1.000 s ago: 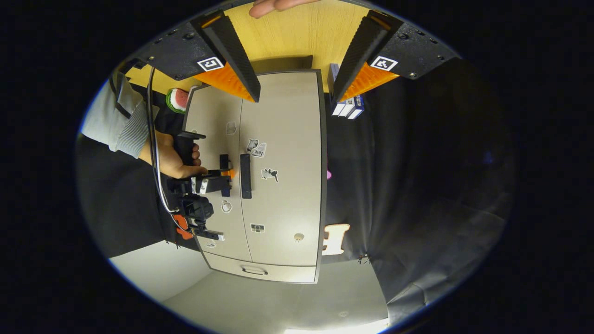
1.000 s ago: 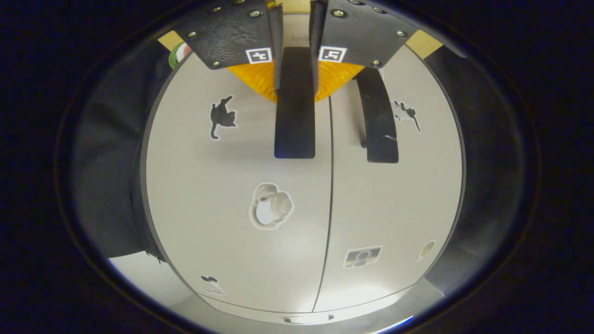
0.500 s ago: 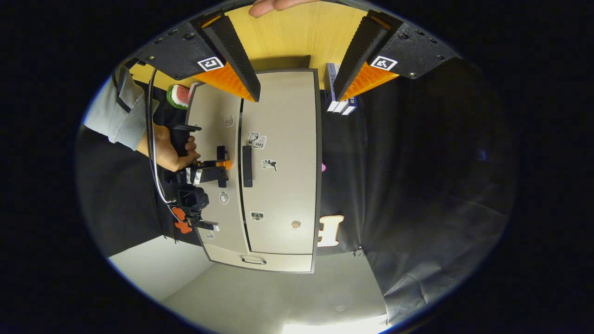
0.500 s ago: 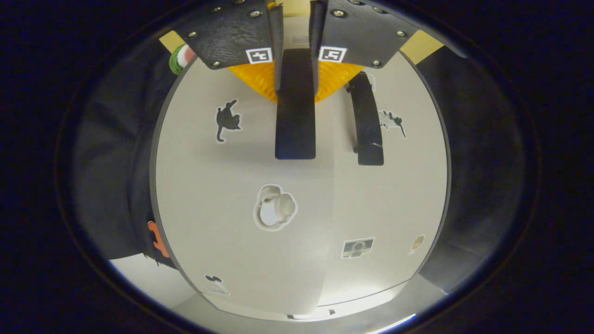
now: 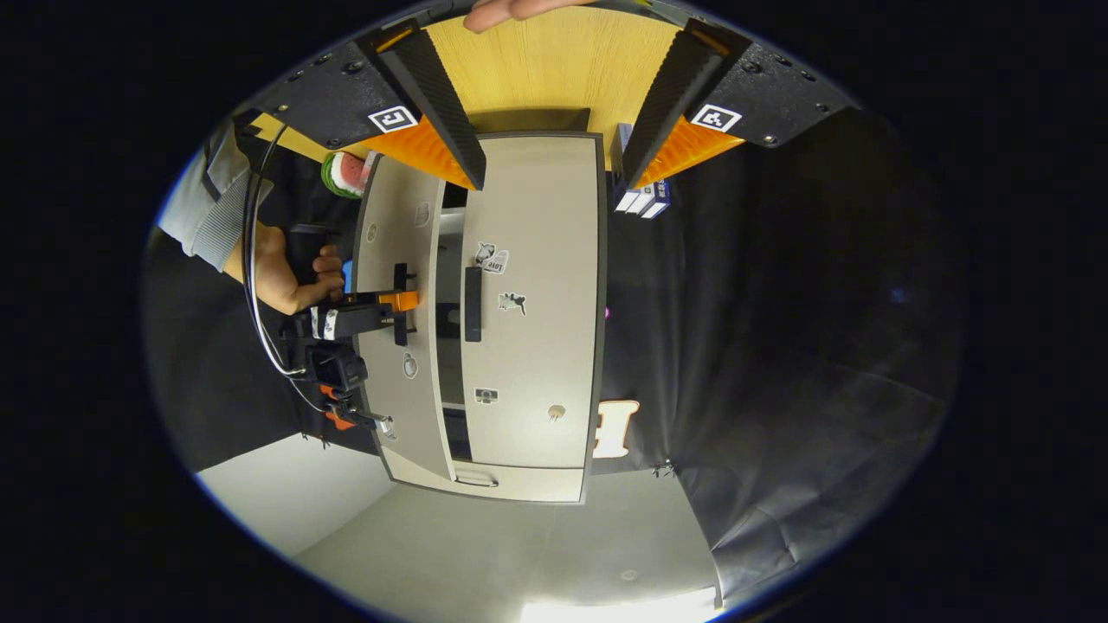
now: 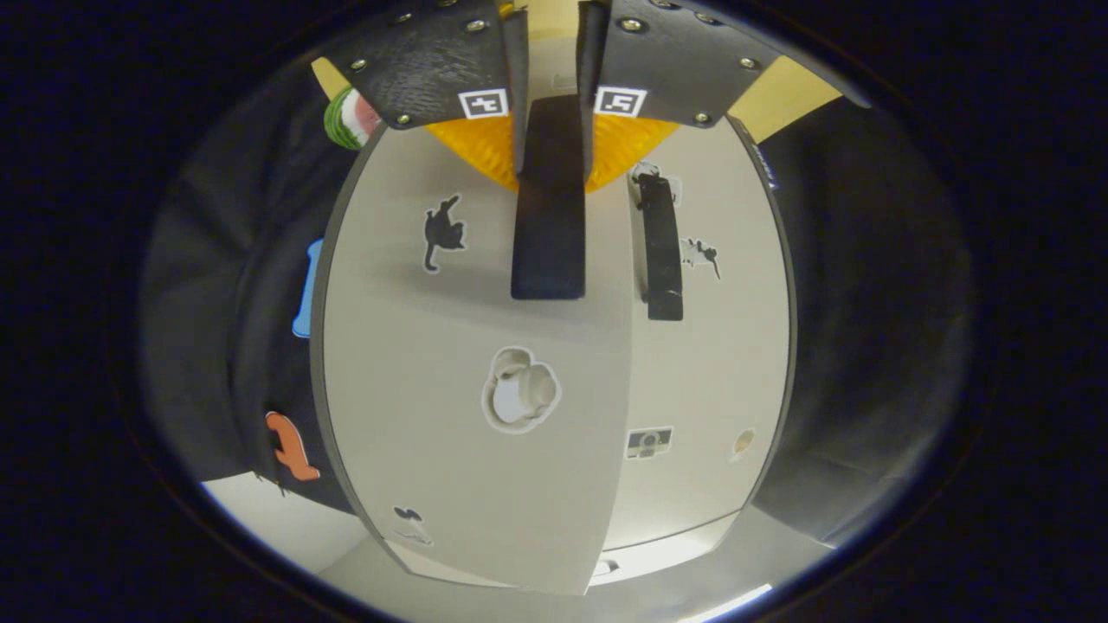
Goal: Open the right door of the double-door shoe cabinet with the right hand, and open the left door with the left hand.
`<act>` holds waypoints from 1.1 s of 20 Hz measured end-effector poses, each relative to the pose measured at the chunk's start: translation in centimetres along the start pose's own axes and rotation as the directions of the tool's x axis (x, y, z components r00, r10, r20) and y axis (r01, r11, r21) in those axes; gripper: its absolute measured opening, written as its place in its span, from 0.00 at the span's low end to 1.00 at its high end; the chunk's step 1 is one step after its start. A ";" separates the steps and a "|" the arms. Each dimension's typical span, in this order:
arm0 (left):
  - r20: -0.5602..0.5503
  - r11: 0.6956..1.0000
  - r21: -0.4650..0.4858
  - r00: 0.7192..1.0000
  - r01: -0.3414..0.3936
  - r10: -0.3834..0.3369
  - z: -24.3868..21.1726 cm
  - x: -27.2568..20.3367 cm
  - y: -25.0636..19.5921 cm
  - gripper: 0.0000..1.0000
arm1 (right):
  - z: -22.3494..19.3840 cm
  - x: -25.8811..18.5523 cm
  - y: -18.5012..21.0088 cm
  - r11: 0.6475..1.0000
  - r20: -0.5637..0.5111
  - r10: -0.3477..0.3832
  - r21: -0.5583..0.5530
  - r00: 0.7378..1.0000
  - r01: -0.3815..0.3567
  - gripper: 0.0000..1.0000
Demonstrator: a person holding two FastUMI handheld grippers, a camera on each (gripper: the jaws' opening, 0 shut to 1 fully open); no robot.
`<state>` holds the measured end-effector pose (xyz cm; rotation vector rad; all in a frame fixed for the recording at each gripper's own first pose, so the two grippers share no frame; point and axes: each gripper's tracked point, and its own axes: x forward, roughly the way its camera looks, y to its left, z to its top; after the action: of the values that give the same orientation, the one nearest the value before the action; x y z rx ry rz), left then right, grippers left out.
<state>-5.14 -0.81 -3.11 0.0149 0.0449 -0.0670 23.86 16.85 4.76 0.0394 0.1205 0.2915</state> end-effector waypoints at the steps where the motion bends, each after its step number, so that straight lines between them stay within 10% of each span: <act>1: -0.001 1.000 0.006 1.000 0.000 0.000 0.0 -0.2 -0.3 0.99 | -0.2 -0.4 -0.2 1.000 0.002 0.004 -0.005 1.000 -0.004 0.22; 22: -0.035 0.998 -0.013 0.998 0.056 -0.056 -0.7 3.6 -6.0 0.99 | -0.9 -7.1 -6.1 0.999 0.022 0.038 0.000 0.999 -0.038 0.21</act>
<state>-2.00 -7.01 -4.03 0.0030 0.0815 -0.1227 18.75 8.94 4.31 0.0453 0.0976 0.3285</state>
